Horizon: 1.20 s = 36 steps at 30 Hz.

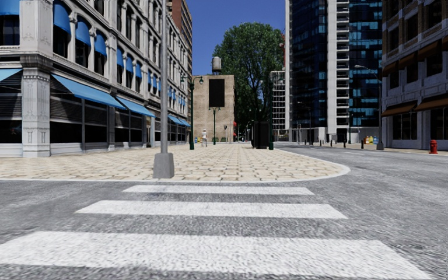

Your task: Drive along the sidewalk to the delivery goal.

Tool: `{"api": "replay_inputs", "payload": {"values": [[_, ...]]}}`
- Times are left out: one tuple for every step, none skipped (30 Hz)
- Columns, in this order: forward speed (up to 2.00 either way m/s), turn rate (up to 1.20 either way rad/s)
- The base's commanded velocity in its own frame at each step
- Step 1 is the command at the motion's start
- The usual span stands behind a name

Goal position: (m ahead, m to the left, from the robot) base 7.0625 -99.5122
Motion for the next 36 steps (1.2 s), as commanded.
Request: {"api": "replay_inputs", "payload": {"values": [[2.00,0.00],[2.00,0.00],[2.00,0.00],[2.00,0.00],[2.00,0.00],[2.00,0.00],[2.00,0.00],[2.00,0.00],[2.00,0.00],[2.00,-0.03],[2.00,-0.04],[2.00,-0.05],[2.00,-0.05],[2.00,-0.10],[2.00,-0.12],[2.00,-0.16],[2.00,-0.16],[2.00,-0.21],[2.00,-0.23],[2.00,-0.24],[2.00,-0.24],[2.00,-0.25],[2.00,-0.25],[2.00,-0.25],[2.00,-0.25],[2.00,-0.25],[2.00,-0.25],[2.00,-0.25],[2.00,-0.25],[2.00,-0.25],[2.00,-0.23],[2.00,-0.06],[2.00,-0.06],[2.00,0.00],[2.00,0.00],[2.00,0.00]]}}
